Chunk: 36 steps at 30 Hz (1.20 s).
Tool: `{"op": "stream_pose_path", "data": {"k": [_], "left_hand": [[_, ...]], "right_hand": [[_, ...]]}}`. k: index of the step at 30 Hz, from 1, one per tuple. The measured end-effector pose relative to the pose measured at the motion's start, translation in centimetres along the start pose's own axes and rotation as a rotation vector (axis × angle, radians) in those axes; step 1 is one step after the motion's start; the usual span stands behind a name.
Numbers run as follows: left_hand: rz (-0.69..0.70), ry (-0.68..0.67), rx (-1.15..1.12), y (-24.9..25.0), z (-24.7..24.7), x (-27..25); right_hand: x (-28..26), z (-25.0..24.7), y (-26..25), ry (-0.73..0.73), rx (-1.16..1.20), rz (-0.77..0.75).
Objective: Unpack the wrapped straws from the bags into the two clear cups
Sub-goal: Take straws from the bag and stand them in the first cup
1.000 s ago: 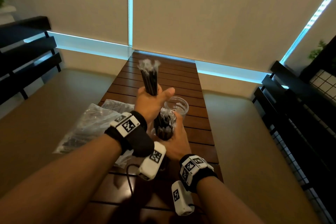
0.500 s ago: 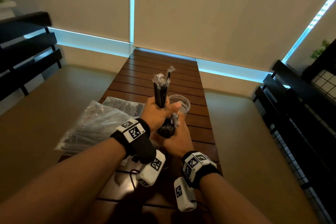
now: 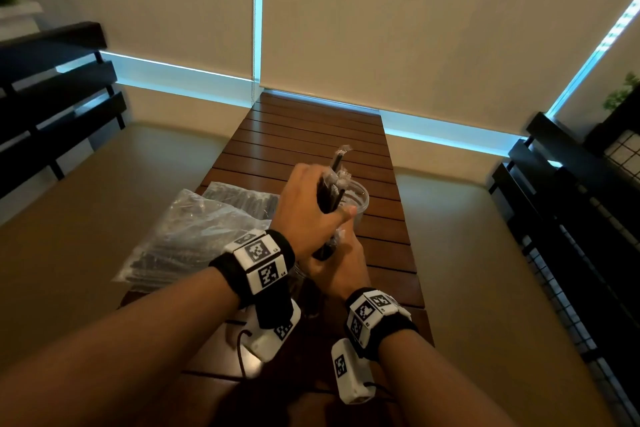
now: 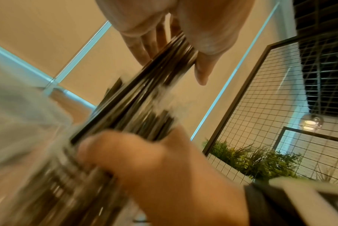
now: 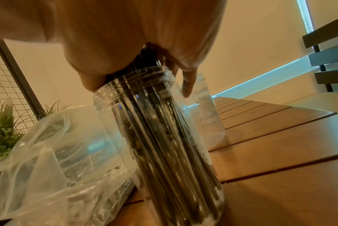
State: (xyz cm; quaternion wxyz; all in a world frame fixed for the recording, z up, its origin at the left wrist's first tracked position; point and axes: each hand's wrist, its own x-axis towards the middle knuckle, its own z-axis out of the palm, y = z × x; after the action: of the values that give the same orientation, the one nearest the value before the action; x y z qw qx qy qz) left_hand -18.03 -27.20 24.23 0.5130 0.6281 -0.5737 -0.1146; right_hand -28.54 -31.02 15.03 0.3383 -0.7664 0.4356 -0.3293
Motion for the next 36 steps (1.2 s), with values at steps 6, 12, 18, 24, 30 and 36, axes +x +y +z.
{"op": "stream_pose_path", "data": {"k": [6, 12, 18, 24, 30, 36], "left_hand": [[0.281, -0.122, 0.064, 2.7, -2.1, 3.3], [0.273, -0.566, 0.468, -2.0, -1.5, 0.9], [0.226, -0.497, 0.532, -3.0, -0.4, 0.1], [0.146, -0.636, 0.594, -3.5, 1.1, -1.1], [0.188, -0.515, 0.621, -2.3, 1.3, -0.1], [0.115, -0.545, 0.467, -3.2, -0.2, -0.8]], "right_hand": [[-0.5, -0.6, -0.2, -0.001, -0.006, 0.032], [-0.3, -1.0, -0.5, -0.042, 0.020, 0.043], [-0.3, -1.1, 0.1, -0.064, 0.002, -0.005], [0.0, -1.2, -0.6, -0.088, -0.231, -0.185], [-0.3, -1.3, -0.8, -0.047, -0.221, -0.196], [-0.5, -2.0, -1.0, -0.096, -0.239, -0.071]]}}
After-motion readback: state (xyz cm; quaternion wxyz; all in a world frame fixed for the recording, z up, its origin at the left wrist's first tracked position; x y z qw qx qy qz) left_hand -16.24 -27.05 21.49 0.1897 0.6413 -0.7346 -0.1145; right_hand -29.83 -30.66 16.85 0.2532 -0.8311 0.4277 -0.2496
